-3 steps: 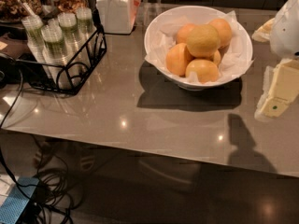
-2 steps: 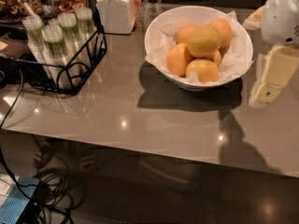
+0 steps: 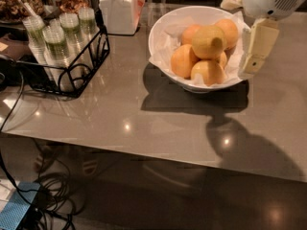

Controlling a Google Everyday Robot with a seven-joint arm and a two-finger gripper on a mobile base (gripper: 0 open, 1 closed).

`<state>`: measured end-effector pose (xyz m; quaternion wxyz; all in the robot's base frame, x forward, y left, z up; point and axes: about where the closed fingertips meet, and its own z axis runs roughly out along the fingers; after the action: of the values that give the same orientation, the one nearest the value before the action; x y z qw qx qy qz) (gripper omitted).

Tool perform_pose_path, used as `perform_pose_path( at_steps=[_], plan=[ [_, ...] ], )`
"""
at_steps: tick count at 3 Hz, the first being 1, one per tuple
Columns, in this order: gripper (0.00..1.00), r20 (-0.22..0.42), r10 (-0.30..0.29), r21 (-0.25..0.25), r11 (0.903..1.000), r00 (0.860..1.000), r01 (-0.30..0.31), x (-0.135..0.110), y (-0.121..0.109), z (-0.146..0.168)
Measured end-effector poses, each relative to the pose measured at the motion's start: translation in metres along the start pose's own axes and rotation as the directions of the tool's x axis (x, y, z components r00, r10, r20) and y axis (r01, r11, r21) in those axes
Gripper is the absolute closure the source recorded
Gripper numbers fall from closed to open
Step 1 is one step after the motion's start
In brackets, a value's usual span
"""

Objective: Pick orange from white bowl

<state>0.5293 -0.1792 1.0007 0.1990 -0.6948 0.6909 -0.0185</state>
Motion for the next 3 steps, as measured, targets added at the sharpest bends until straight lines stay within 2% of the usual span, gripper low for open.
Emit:
perform_pose_path(
  at_steps=[1, 2, 3],
  plan=[
    [0.0, 0.007, -0.001, 0.024, 0.9997, 1.0, 0.001, -0.002, -0.006, -0.004],
    [0.0, 0.019, 0.01, 0.024, 0.9997, 1.0, -0.011, 0.005, -0.012, 0.003],
    [0.0, 0.043, -0.008, 0.003, 1.0, 0.999, 0.008, 0.01, -0.032, 0.018]
  ],
)
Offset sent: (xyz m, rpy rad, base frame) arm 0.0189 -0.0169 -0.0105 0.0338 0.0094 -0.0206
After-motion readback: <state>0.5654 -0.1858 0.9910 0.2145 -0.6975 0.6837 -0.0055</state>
